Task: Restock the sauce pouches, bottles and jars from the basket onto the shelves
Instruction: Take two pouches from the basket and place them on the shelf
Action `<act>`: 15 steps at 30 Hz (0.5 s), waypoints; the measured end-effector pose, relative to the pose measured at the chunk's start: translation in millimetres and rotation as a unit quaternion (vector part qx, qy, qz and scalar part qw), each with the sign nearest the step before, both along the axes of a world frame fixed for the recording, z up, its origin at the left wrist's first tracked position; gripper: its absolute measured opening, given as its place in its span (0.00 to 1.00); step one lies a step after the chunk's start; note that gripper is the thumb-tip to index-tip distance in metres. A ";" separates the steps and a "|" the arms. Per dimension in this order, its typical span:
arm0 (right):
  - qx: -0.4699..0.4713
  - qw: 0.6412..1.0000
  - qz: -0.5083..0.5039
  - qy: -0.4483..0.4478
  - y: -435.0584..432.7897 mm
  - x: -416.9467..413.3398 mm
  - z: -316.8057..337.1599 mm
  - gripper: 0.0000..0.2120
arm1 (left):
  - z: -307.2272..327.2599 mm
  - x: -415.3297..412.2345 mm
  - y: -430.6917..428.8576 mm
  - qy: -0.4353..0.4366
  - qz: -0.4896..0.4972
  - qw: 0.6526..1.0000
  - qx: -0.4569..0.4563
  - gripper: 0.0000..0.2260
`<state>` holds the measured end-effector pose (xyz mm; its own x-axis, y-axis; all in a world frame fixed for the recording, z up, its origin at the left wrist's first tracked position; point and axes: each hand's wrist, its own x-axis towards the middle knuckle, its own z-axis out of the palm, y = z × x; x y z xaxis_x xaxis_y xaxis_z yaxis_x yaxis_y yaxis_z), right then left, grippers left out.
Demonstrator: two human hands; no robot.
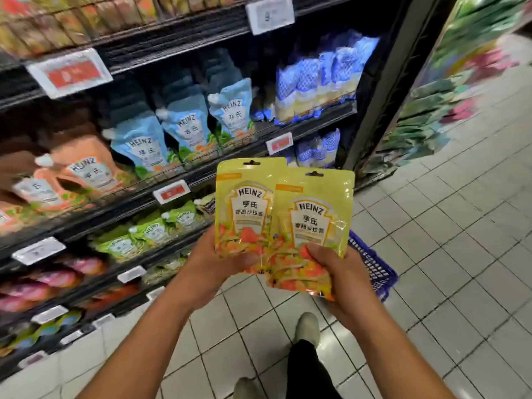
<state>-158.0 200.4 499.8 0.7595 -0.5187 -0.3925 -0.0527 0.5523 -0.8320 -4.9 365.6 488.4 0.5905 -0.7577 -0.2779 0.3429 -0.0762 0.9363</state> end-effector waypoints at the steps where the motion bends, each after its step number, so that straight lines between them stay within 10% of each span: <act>1: -0.001 1.000 0.014 -0.003 15.2 3.2 3.3 0.16 | 5.5 -2.1 18.7 0.000 0.022 1.000 0.001 0.33; 15: -0.059 0.976 0.204 -0.050 159.6 64.5 49.9 0.12 | 57.4 -23.6 203.2 -0.047 0.220 0.973 -0.044 0.26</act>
